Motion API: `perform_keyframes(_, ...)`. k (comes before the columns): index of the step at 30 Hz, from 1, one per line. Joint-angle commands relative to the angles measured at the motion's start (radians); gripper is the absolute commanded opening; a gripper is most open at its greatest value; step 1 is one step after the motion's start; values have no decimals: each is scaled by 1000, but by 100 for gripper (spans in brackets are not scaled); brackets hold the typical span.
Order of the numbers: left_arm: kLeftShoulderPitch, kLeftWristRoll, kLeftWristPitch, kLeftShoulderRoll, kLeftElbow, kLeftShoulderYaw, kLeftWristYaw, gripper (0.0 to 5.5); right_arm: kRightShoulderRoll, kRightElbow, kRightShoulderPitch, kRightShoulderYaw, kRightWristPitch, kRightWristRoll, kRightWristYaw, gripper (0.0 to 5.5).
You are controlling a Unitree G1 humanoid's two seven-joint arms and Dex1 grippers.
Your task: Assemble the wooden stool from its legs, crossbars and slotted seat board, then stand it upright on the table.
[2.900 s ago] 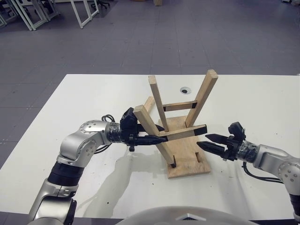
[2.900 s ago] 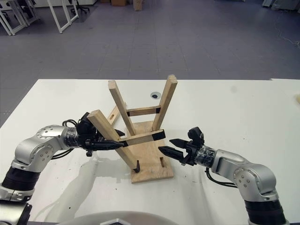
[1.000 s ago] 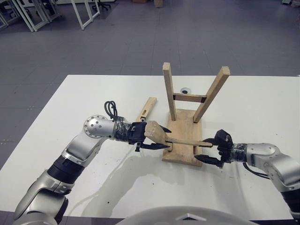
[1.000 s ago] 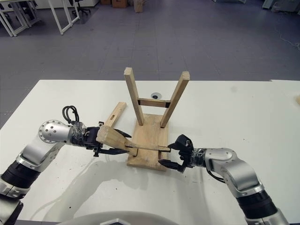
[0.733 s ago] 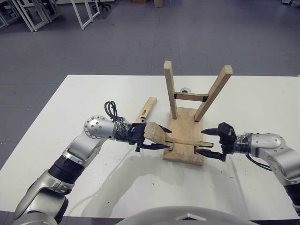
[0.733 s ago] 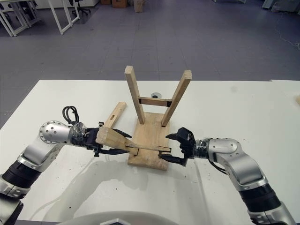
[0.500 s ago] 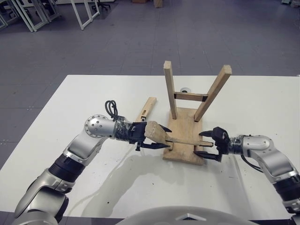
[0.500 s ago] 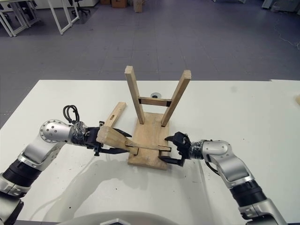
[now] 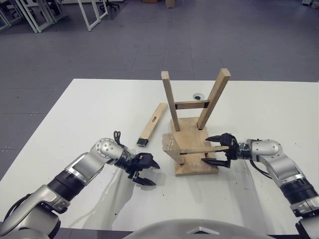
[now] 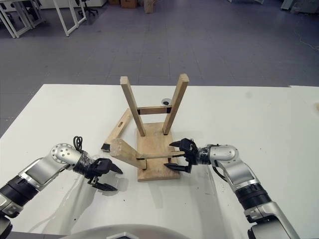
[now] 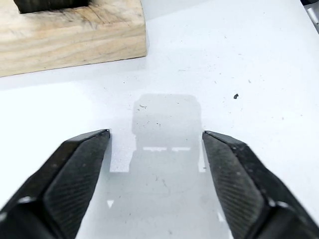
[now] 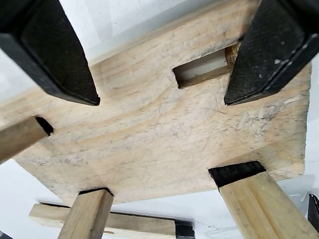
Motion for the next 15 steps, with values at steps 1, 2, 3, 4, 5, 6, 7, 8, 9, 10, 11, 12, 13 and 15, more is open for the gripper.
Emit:
perform_keyframes(1,9,10,106,2,-26,50,-3,406,-16,32,84,30,45,-86,-26,460)
perform_keyframes(2,10,5,124,3,-35,72,5,423,-12,27,88,28,49,-85,-34,460)
perform_keyframes(3,10,-11,157,0,-42,106,24,432,-6,18,95,24,55,-81,-45,460)
perform_keyframes(4,10,-27,192,-7,-50,140,43,454,-2,11,101,20,60,-77,-54,460)
perform_keyframes(5,11,-60,243,-24,-70,192,81,472,2,4,109,14,65,-73,-63,460)
perform_keyframes(6,14,-107,305,-48,-106,259,134,487,5,-5,120,6,71,-68,-74,460)
perform_keyframes(7,20,-149,359,-70,-142,318,184,508,7,-13,130,-1,76,-63,-83,460)
perform_keyframes(8,27,-205,426,-98,-190,388,247,508,9,-23,142,-11,84,-57,-93,460)
perform_keyframes(9,33,-246,477,-120,-228,438,292,508,10,-33,152,-20,91,-52,-101,460)
perform_keyframes(10,39,-270,520,-151,-261,487,358,508,12,-42,164,-29,96,-48,-112,460)
perform_keyframes(11,43,-264,545,-179,-281,518,431,508,14,-53,175,-39,102,-44,-123,460)
perform_keyframes(12,47,-211,548,-206,-277,521,521,508,18,-72,186,-54,114,-34,-140,460)
perform_keyframes(13,50,-160,547,-228,-268,517,599,508,24,-92,194,-69,130,-22,-153,460)
perform_keyframes(15,62,-30,536,-279,-219,477,765,508,35,-146,196,-120,178,26,-186,460)
